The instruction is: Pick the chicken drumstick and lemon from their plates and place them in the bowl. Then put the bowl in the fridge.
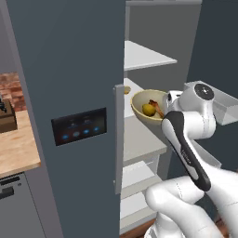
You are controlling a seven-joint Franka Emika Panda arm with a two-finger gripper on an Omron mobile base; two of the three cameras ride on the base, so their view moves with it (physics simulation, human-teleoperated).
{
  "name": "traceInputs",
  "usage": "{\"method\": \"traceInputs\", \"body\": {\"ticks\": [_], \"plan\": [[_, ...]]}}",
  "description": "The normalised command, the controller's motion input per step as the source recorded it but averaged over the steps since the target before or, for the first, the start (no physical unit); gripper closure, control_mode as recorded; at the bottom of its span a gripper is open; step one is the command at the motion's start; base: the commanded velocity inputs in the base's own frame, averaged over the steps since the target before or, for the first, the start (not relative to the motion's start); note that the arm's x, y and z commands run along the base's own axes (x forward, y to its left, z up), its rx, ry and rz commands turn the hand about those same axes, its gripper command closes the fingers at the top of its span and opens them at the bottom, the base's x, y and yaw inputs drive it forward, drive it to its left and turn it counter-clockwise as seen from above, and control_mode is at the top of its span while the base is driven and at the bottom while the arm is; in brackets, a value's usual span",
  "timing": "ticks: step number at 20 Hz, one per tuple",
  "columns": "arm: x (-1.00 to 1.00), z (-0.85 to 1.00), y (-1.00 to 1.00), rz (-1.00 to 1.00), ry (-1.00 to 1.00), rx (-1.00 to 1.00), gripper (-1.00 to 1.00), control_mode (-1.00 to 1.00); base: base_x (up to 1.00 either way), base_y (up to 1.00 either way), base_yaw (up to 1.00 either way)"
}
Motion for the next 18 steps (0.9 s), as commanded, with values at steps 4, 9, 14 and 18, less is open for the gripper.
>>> {"method": "traceInputs", "body": {"ticks": [4,9,14,18], "plan": [[0.39,0.00,-0.03,0.02,0.00,0.00,1.00,-1.00,0.00,0.00,0.00],[0.35,0.00,0.00,0.01,0.00,0.00,1.00,-1.00,0.00,0.00,0.00],[0.35,-0.01,0.00,0.01,0.00,0.00,1.00,-1.00,0.00,0.00,0.00],[0.39,-0.07,0.00,0.01,0.00,0.00,1.00,-1.00,0.00,0.00,0.00]]}}
